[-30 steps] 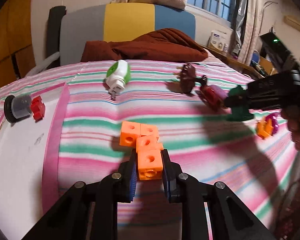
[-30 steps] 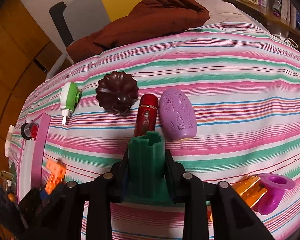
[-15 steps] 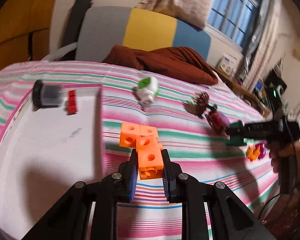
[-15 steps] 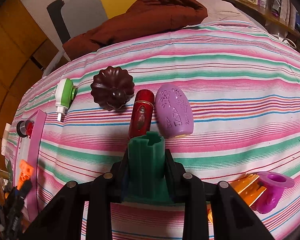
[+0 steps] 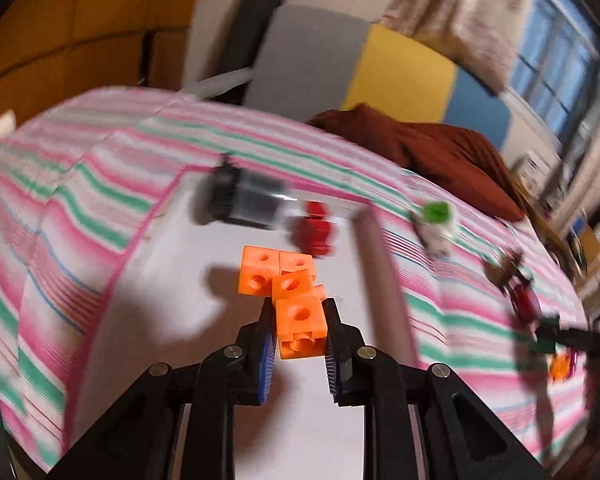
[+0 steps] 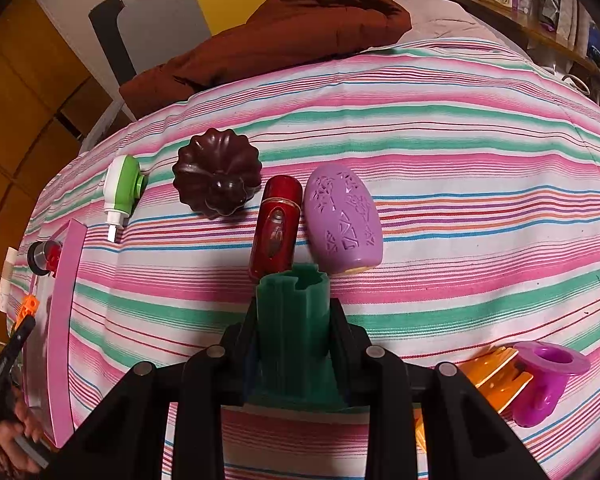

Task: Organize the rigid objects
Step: 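Carry the orange blocks into the tray and open the left gripper, then withdraw the left gripper from the tray, then lower the green spool piece into the tray and open the right gripper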

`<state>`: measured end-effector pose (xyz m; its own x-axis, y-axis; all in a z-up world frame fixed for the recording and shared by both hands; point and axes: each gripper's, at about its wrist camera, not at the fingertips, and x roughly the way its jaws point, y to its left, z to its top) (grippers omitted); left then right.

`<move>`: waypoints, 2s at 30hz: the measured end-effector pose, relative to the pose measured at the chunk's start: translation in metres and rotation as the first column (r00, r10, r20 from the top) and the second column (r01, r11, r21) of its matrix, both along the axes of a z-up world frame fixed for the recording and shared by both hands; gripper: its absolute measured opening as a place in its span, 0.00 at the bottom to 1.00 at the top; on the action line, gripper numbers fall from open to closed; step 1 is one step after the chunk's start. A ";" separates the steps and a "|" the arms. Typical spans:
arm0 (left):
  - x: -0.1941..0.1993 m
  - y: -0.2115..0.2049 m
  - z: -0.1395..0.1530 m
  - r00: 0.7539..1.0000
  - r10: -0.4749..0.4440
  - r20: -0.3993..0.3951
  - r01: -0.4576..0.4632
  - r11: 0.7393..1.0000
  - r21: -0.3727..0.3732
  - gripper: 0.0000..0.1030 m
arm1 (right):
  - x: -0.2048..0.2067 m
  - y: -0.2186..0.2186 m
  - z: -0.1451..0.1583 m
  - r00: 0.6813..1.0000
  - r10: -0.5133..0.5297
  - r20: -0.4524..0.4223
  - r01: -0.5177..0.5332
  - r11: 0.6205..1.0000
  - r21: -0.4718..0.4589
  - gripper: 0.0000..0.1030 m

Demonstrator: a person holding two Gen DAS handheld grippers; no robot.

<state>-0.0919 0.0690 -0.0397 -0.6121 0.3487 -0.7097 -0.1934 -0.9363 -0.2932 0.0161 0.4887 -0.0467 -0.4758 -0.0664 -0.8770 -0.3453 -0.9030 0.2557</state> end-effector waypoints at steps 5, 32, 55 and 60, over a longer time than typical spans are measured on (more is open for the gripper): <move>-0.029 -0.027 -0.010 0.992 0.074 0.100 -0.077 0.996 0.035 0.21 | -0.002 -0.003 0.001 1.000 0.010 -0.001 -0.010 1.000 0.023 0.29; 0.034 -0.018 -0.007 0.994 0.086 0.071 -0.094 0.988 0.125 1.00 | -0.004 0.001 -0.002 1.000 -0.015 0.016 0.014 0.999 0.050 0.29; 0.092 0.026 0.003 0.984 -0.121 -0.134 0.108 0.989 -0.104 1.00 | -0.007 -0.035 0.009 0.995 0.081 -0.064 -0.077 0.995 0.063 0.29; 0.095 0.017 0.007 0.979 -0.138 -0.150 0.120 0.985 -0.125 1.00 | -0.014 -0.069 0.006 0.987 0.136 -0.081 -0.134 0.991 0.031 0.29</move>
